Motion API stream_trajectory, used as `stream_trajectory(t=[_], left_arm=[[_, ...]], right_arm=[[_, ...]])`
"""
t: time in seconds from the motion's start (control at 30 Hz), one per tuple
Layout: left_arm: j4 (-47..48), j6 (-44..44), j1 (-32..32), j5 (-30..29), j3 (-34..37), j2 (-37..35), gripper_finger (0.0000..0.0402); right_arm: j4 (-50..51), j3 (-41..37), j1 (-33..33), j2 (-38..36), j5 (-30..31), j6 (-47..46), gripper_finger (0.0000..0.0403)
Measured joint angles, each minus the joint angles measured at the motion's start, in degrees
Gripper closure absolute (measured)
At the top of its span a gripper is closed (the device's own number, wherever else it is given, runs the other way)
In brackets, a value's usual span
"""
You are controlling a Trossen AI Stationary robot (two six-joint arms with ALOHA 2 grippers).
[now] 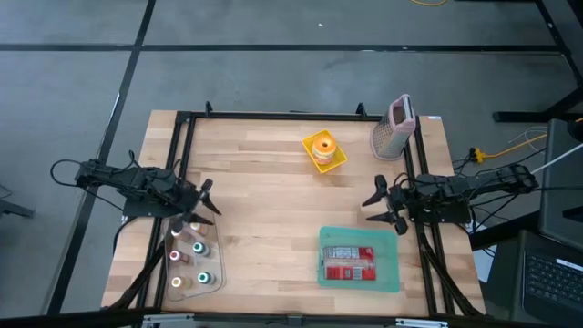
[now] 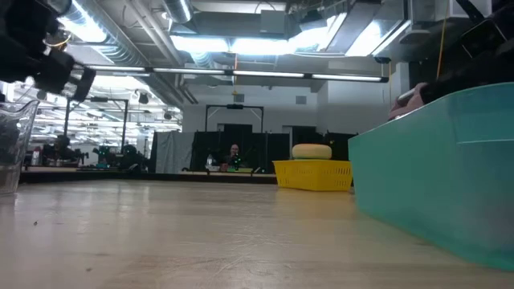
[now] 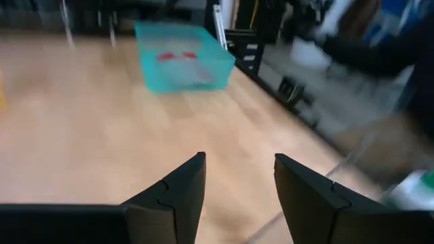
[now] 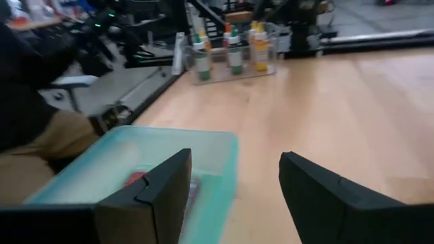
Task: Pick & Place Food Item
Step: Return to Home Position
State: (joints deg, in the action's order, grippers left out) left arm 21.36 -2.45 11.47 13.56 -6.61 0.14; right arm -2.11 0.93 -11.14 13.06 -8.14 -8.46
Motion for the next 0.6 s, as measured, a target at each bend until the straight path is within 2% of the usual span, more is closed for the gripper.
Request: stream_trajectory(t=[0.1, 0.2, 0.33, 0.43, 0.57, 0.6], left_arm=[[-0.1, -14.2, 0.0, 0.9, 0.0, 0.0, 0.0231], [-0.1, -21.5, 0.0, 1.0, 0.0, 0.0, 0.0232], [-0.4, -24.3, 0.1, 1.1, 0.1, 0.0, 0.0232], [-5.9, -24.4, 0.5, 0.3, 1.1, 0.1, 0.023], [-24.1, -24.3, 0.4, 0.4, 6.0, -0.1, 0.0229], [-26.2, -24.2, 0.4, 0.4, 6.1, -0.1, 0.0229]], right_arm=[[0.0, 0.0, 0.0, 0.0, 2.4, 2.8, 0.0182], [0.0, 0.0, 0.0, 0.0, 3.2, 3.0, 0.0182], [0.0, 0.0, 0.0, 0.0, 3.2, 3.2, 0.0182], [0.0, 0.0, 0.0, 0.0, 3.2, 3.0, 0.0182], [0.0, 0.0, 0.0, 0.0, 3.2, 3.1, 0.0182], [0.0, 0.0, 0.0, 0.0, 3.2, 3.1, 0.0182]])
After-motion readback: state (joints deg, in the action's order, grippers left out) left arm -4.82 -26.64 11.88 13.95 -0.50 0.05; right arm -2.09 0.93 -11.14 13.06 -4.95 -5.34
